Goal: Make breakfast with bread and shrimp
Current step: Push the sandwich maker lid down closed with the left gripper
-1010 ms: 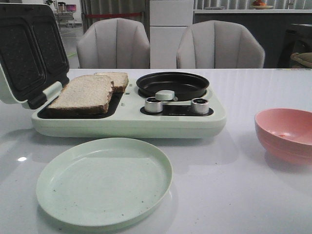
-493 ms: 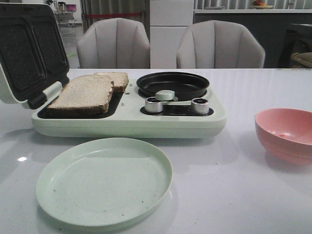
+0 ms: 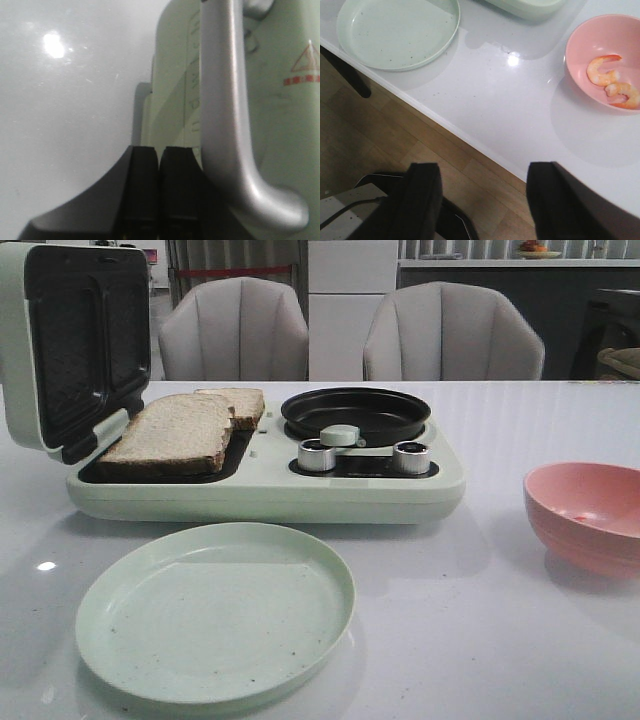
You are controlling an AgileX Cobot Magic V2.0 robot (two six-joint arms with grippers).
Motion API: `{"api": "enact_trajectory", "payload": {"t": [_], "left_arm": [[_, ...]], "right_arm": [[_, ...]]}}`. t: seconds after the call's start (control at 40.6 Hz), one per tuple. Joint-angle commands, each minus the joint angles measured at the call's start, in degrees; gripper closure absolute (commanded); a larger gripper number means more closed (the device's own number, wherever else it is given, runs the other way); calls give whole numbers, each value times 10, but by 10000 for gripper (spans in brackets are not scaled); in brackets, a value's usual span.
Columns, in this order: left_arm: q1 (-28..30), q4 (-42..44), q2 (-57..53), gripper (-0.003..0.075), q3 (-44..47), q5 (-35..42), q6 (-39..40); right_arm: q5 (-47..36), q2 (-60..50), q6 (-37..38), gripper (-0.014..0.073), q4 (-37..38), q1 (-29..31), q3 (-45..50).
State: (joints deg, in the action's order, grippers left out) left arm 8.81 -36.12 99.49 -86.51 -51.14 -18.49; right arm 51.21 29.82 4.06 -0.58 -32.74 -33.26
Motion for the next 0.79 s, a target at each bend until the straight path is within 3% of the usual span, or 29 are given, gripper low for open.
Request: {"api": "enact_trajectory", "payload": {"t": [0.0,0.246,0.493,0.764], "left_arm": [[-25,-27,-35,621,-22,1,-13],[-118,45,-103,621,13,15,-21],[-223,74,-230,620,156,105,-21],[-327,117,-362,618,288,144,-20]], "right_arm": [[-35,1,0,116,0,1,-16],[-35,1,0,116,0,1,-16],[-35,1,0,116,0,1,-16],[-35,1,0,116,0,1,-16]]}}
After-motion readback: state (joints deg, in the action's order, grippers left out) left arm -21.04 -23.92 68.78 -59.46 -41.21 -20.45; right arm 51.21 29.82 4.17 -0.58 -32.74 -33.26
